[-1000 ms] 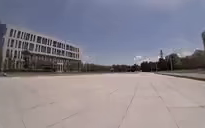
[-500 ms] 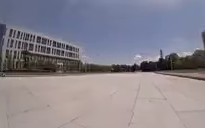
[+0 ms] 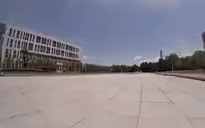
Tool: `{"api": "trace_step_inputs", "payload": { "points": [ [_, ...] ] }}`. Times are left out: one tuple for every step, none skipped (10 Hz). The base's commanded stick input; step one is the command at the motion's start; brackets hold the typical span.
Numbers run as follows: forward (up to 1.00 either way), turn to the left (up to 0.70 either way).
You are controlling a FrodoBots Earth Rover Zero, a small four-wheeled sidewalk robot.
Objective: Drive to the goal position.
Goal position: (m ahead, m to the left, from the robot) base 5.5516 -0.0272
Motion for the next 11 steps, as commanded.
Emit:
{"api": "trace_step_inputs", "payload": {
  "points": [
    [0.5, 0.0],
    [0.5, 0.0],
    [0.5, 0.0],
    [0.5, 0.0],
    [0.5, 0.0],
    [0.5, 0.0],
    [0.5, 0.0],
    [0.5, 0.0],
    [0.5, 0.0],
    [0.5, 0.0],
    [0.5, 0.0]
  ]
}}
